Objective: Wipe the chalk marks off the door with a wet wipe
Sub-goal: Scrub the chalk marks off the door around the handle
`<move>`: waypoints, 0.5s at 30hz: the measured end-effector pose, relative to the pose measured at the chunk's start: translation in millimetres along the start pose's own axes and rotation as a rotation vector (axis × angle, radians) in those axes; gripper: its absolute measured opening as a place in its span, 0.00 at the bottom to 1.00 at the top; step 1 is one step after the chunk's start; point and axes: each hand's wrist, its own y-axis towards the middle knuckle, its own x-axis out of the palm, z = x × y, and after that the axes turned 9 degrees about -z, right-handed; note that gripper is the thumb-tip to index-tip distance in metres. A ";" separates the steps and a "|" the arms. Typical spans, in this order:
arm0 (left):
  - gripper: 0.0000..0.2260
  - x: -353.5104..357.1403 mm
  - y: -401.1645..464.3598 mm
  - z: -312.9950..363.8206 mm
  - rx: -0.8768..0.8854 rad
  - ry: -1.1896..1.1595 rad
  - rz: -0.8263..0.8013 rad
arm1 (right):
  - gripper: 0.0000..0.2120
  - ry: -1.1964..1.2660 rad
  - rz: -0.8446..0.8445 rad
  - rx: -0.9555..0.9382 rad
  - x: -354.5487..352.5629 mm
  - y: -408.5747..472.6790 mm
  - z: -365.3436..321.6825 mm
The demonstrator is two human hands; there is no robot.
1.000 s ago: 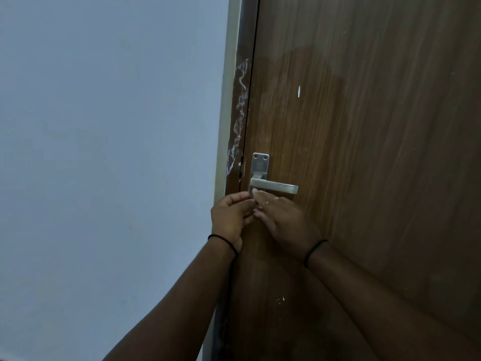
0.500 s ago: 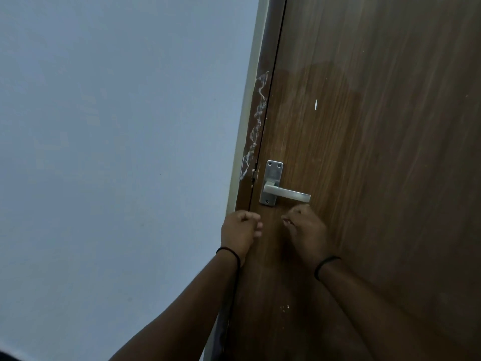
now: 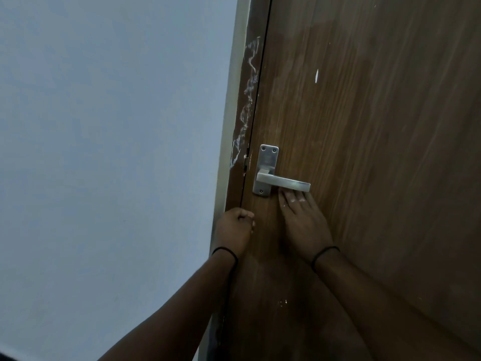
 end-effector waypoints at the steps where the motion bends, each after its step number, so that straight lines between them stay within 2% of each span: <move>1: 0.10 0.1 1.7 -0.6 0.006 0.007 0.006 | 0.23 -0.020 0.008 0.029 0.9 2.1 2.2; 5: 0.09 7.0 5.7 4.2 0.049 0.043 0.058 | 0.28 0.051 -0.026 0.200 -6.4 17.6 1.8; 7: 0.08 12.1 6.2 9.3 0.064 0.041 0.074 | 0.26 0.060 -0.070 0.119 -4.2 11.9 -2.6; 11: 0.07 11.7 4.1 17.9 0.090 0.035 0.074 | 0.26 0.031 -0.151 -0.200 -8.1 -29.9 4.6; 15: 0.07 7.3 -1.0 20.0 0.067 0.035 0.076 | 0.27 0.157 -0.074 -0.201 -32.8 -52.4 16.1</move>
